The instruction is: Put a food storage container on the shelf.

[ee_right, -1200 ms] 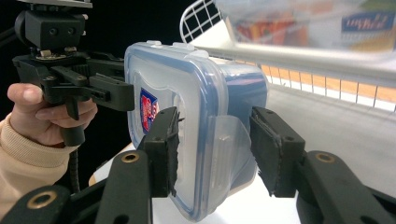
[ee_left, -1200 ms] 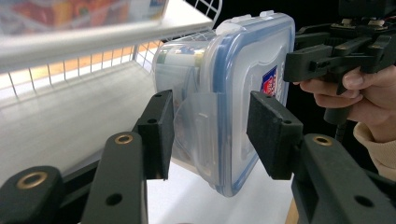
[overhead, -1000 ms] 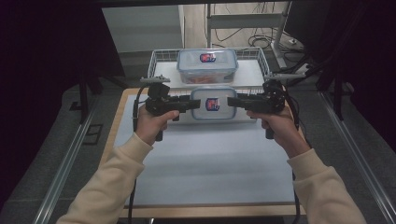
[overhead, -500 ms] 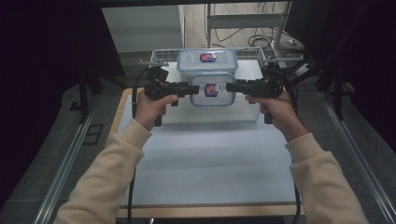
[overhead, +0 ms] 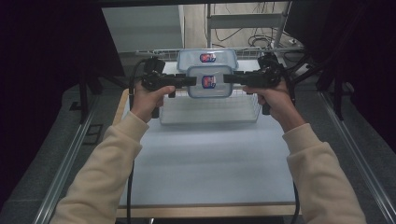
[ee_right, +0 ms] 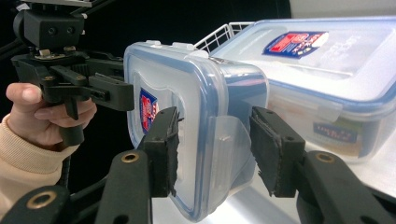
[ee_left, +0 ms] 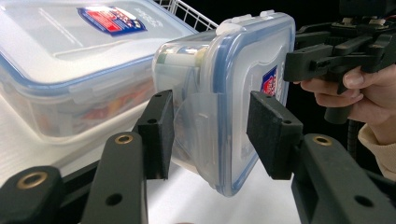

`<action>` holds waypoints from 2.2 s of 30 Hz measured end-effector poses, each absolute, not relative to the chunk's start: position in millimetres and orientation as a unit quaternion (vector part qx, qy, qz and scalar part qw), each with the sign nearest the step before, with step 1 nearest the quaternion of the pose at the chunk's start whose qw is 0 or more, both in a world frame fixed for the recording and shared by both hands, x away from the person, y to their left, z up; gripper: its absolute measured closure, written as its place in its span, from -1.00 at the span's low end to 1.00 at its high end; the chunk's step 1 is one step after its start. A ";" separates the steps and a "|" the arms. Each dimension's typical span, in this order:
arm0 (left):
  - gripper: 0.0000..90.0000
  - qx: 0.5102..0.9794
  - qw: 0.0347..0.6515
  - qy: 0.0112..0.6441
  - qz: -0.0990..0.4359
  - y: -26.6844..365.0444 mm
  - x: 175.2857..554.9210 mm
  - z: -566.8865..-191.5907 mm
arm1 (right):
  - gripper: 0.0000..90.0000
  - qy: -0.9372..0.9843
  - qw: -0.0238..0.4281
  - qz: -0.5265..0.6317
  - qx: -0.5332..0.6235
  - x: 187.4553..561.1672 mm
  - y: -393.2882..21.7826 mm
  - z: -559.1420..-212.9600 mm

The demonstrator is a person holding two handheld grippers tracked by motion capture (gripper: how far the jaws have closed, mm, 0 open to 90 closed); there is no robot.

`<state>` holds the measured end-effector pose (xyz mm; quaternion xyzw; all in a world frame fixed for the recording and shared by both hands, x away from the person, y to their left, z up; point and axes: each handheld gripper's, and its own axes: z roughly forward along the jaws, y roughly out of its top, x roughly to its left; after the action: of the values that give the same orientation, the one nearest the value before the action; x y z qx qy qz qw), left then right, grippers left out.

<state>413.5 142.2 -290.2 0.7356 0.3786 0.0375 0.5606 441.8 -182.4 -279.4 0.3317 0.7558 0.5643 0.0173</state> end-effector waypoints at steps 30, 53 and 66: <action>0.18 0.734 0.562 0.380 0.026 152.3 491.0 -252.9 | 0.17 0.755 0.008 0.562 0.339 516.7 -173.6 -240.9; 0.01 0.689 0.569 0.448 -0.032 154.0 538.6 -273.0 | 0.04 0.706 -0.044 0.569 0.419 567.6 -167.1 -263.7; -0.19 0.680 0.572 0.458 -0.035 150.9 545.3 -280.3 | -0.10 0.685 -0.029 0.573 0.450 572.3 -168.1 -271.6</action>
<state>545.3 150.9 -280.3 0.6796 0.4576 -0.0345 0.5723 572.3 -168.1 -271.6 0.4500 0.6845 0.5728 -0.0293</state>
